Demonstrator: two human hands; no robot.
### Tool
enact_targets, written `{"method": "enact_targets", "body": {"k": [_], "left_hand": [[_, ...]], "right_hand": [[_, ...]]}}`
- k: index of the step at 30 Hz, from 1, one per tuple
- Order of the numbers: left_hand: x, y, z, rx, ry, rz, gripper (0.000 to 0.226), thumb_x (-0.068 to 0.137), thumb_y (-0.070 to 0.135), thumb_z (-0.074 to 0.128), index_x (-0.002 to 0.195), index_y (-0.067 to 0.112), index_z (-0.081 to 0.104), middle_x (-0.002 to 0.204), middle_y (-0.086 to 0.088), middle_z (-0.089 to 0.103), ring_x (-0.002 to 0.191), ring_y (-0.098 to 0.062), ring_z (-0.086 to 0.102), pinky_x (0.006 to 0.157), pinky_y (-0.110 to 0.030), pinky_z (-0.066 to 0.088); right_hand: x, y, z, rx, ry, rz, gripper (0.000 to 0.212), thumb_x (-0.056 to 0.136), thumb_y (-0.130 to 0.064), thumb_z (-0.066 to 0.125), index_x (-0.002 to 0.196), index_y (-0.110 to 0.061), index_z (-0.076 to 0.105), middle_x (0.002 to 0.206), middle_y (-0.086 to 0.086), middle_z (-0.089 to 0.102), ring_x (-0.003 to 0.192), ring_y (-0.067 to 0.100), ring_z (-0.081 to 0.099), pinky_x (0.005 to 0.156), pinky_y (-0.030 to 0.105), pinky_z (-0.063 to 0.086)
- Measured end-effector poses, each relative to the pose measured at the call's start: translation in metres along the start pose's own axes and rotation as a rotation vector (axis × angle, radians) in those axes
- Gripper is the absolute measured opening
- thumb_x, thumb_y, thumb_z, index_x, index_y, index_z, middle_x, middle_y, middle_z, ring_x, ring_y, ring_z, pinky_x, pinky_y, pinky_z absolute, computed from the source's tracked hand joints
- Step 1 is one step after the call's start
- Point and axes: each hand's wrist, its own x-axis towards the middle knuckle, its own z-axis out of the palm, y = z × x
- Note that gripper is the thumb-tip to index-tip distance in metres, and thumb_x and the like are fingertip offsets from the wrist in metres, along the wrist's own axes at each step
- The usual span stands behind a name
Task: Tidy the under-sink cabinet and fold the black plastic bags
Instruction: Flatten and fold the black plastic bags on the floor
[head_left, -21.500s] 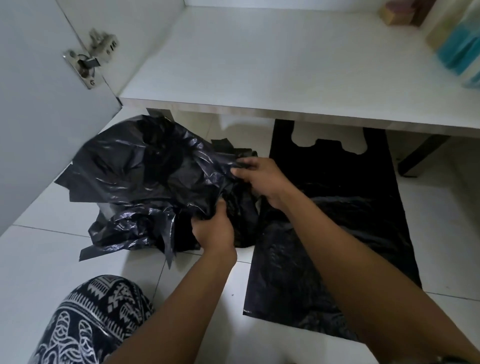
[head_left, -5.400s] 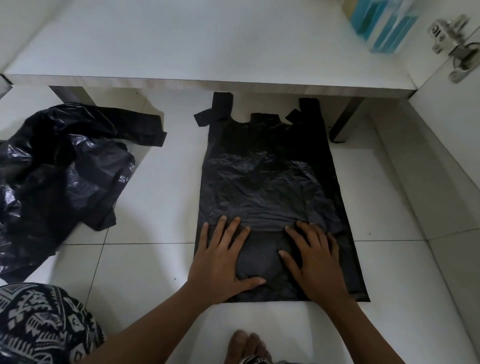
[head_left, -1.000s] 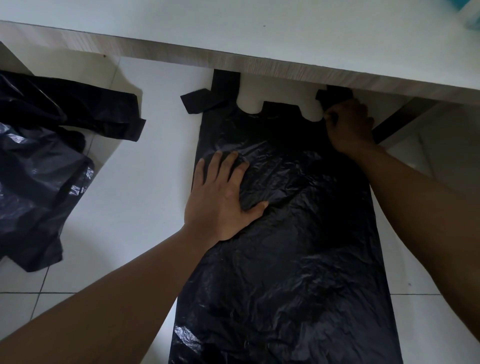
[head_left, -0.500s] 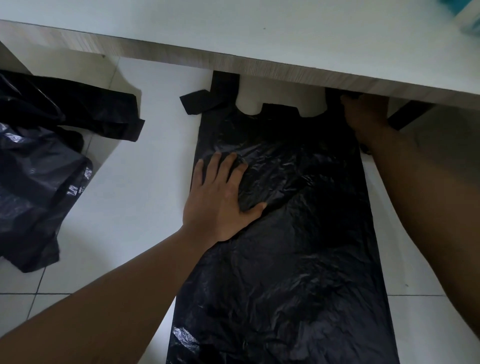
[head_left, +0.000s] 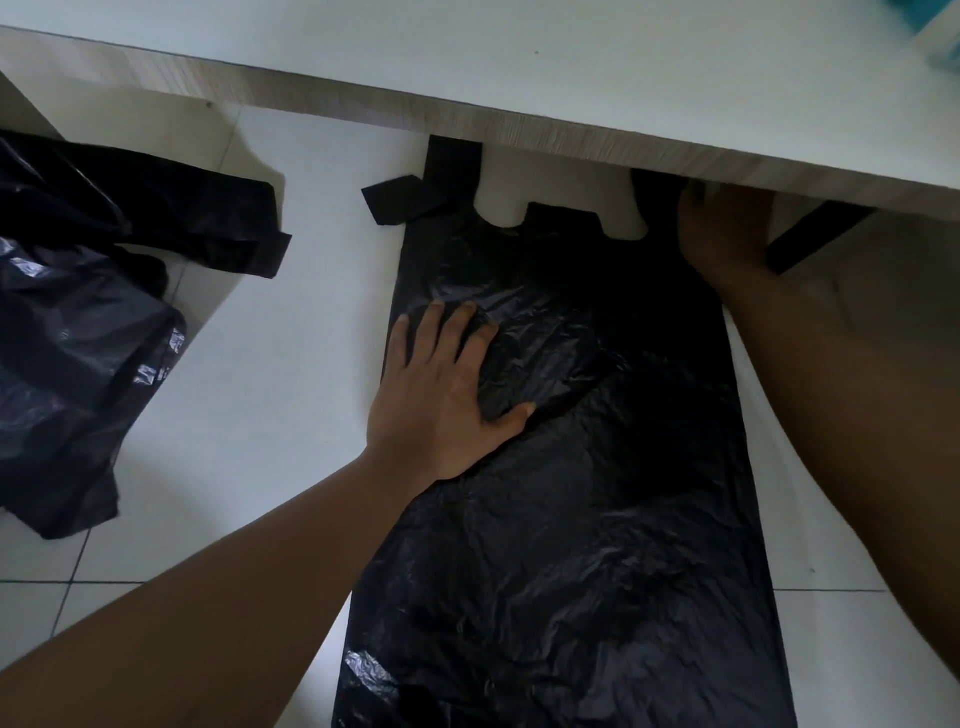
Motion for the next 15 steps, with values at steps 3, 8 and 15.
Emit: {"method": "enact_targets", "body": {"k": [3, 8, 15], "left_hand": [[0.000, 0.000, 0.000, -0.003, -0.002, -0.002, 0.091, 0.084, 0.086, 0.028, 0.155, 0.028, 0.028, 0.163, -0.001, 0.023, 0.153, -0.027, 0.010, 0.123, -0.055, 0.006], [0.000, 0.001, 0.000, -0.006, 0.000, -0.004, 0.091, 0.083, 0.085, 0.029, 0.155, 0.029, 0.028, 0.163, -0.001, 0.023, 0.153, -0.027, 0.010, 0.123, -0.055, 0.006], [0.000, 0.001, 0.000, 0.009, 0.004, -0.004, 0.091, 0.083, 0.085, 0.030, 0.154, 0.027, 0.030, 0.162, -0.002, 0.026, 0.152, -0.027, 0.012, 0.123, -0.055, 0.006]], "right_hand": [[-0.017, 0.001, 0.006, -0.249, -0.232, -0.105, 0.037, 0.096, -0.035, 0.037, 0.114, -0.013, 0.061, 0.121, 0.014, 0.056, 0.116, 0.034, 0.050, 0.104, 0.048, 0.030], [-0.025, -0.003, 0.014, -0.301, -0.267, -0.103, 0.032, 0.097, -0.028, 0.040, 0.118, -0.014, 0.060, 0.125, 0.013, 0.053, 0.117, 0.032, 0.049, 0.101, 0.044, 0.030], [-0.069, -0.102, 0.039, -0.053, -0.432, -0.559, 0.028, 0.100, -0.023, 0.041, 0.116, -0.025, 0.063, 0.121, -0.002, 0.061, 0.114, 0.022, 0.050, 0.098, 0.039, 0.027]]}}
